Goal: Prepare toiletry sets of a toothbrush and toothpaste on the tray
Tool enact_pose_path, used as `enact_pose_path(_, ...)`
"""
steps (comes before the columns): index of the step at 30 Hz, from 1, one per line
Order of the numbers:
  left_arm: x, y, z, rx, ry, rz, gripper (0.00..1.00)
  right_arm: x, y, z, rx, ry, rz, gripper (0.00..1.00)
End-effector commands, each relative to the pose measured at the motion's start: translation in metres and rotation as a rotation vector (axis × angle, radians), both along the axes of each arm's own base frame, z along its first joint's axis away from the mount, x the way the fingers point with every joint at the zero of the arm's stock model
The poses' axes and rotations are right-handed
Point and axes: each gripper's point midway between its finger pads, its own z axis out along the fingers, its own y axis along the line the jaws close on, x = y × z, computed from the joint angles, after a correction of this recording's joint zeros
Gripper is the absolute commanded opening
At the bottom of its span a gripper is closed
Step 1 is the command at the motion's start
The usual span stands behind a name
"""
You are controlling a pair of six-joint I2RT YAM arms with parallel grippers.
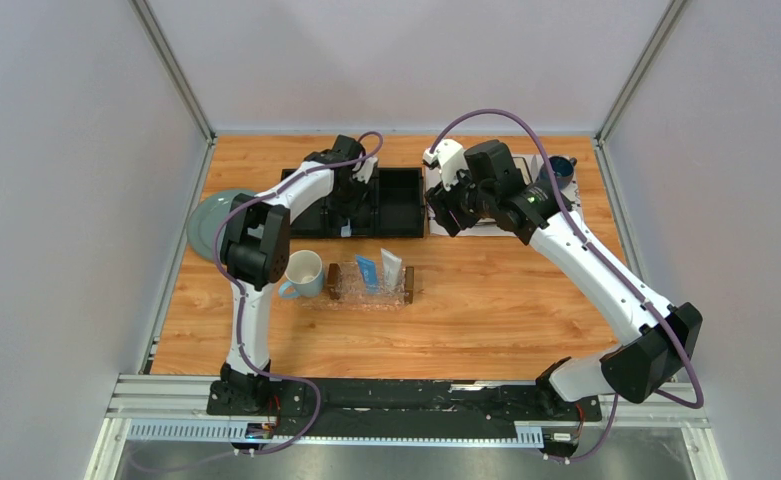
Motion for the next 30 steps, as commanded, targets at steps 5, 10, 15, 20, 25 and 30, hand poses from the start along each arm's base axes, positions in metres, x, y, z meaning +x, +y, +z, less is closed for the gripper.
enact_pose_path(5,0.014,-0.006,0.023,-0.012,-0.051,0.01,0.24,0.001,0.002,0.017,0.055,-0.046,0.002,0.6)
enact_pose_path(10,0.017,-0.007,0.037,-0.018,-0.08,0.006,0.18,0.001,0.002,0.017,0.054,-0.043,0.003,0.6)
enact_pose_path(15,0.019,-0.005,0.046,-0.01,-0.097,0.006,0.09,0.0,0.002,0.017,0.054,-0.043,0.005,0.6)
enact_pose_path(20,0.02,-0.003,0.067,-0.016,-0.139,0.007,0.0,0.0,0.002,0.017,0.051,-0.042,0.009,0.6)
enact_pose_path(25,0.021,0.007,0.109,0.001,-0.231,0.019,0.0,0.001,0.005,0.017,0.048,-0.041,0.024,0.61)
enact_pose_path(30,0.014,0.01,0.153,-0.014,-0.3,-0.008,0.0,0.002,0.008,0.03,0.055,-0.07,0.057,0.63)
